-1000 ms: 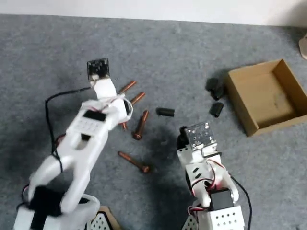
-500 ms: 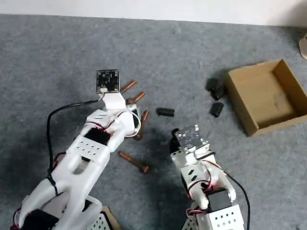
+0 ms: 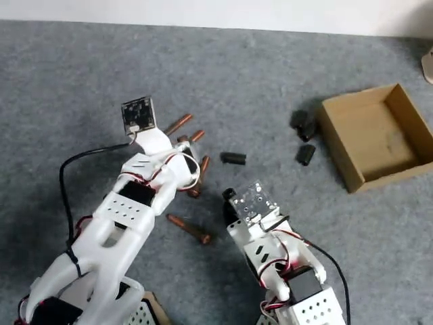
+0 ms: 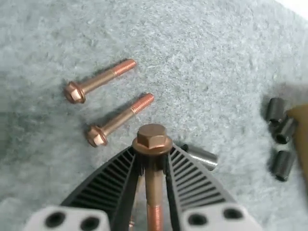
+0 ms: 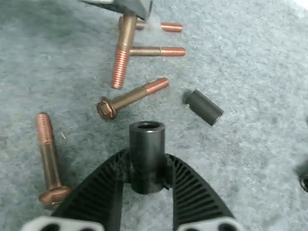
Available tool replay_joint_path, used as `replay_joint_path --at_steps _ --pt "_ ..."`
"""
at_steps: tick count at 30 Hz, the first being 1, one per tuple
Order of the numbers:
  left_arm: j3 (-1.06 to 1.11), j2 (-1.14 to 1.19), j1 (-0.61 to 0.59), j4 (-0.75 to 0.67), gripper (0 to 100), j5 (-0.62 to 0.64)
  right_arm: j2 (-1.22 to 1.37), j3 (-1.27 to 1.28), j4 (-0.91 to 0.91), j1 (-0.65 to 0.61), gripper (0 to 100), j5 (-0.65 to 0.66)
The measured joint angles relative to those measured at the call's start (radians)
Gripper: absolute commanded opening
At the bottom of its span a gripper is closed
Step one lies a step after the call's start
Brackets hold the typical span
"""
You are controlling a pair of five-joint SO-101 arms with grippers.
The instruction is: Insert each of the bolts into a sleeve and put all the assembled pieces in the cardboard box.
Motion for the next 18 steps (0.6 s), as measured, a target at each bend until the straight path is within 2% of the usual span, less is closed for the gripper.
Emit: replay_joint_path --at_steps 4,12,18 --pt "0.000 0.000 -0.003 0.000 0 0.095 0.000 0.000 0.000 0.000 0.5 0.002" --pt "-0.005 0.000 -0.003 0.020 0 0.143 0.000 0.000 0.000 -0.058 0.5 0.002" --pt "-0.097 -0.118 0.020 0.258 0 0.146 0.000 0.000 0.000 -0.061 0.5 0.029"
